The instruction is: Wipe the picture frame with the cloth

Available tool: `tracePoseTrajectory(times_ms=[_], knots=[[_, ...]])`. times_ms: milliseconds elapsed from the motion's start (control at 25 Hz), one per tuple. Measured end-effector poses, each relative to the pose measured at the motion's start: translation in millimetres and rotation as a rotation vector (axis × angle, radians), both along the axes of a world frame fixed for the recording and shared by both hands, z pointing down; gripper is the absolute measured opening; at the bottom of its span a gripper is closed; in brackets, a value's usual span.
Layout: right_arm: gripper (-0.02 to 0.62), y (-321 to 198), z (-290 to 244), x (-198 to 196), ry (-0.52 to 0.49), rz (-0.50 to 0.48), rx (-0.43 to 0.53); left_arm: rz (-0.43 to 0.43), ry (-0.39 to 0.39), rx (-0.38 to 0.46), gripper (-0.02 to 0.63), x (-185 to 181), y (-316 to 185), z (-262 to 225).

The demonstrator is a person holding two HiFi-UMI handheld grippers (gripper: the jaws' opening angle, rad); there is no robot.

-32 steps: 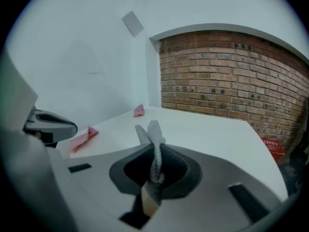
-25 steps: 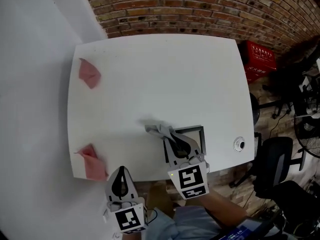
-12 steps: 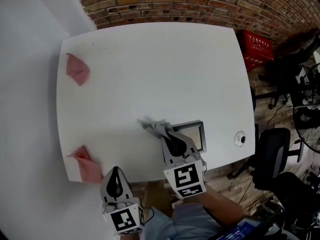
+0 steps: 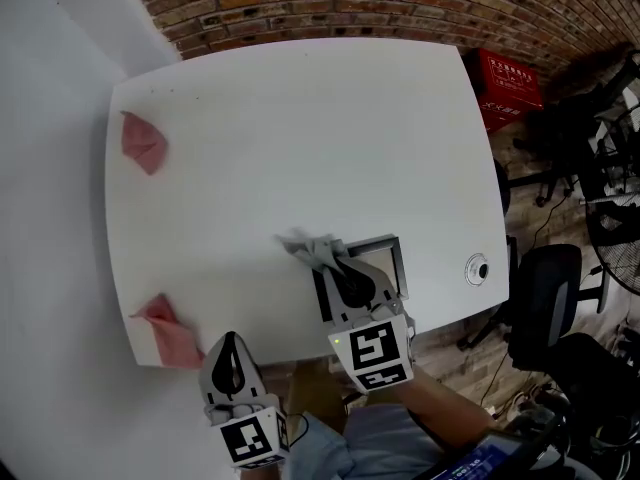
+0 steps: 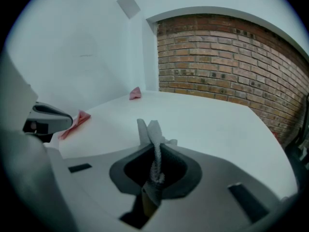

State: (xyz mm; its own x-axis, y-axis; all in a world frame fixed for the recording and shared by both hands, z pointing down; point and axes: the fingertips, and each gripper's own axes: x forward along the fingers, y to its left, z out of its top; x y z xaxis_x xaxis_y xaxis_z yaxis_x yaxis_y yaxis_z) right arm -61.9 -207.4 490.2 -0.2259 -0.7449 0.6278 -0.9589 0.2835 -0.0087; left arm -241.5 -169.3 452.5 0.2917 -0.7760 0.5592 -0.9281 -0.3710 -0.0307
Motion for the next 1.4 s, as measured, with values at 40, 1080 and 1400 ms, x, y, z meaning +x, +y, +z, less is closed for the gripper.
tracePoseTrajectory(times_ms=[40,1080,1400], knots=[[0.032,0,1,2,0.001,0.004,-0.001,0.004,0.000,0.000,0.009,1,0,0],[0.032,7,5,45,-0.007,0.097,-0.012,0.084,0.005,0.007,0.009,38,-6,4],[0.032,8,7,61,0.002,0.124,-0.017,0.106,0.007,0.005,0.009,51,-10,6]])
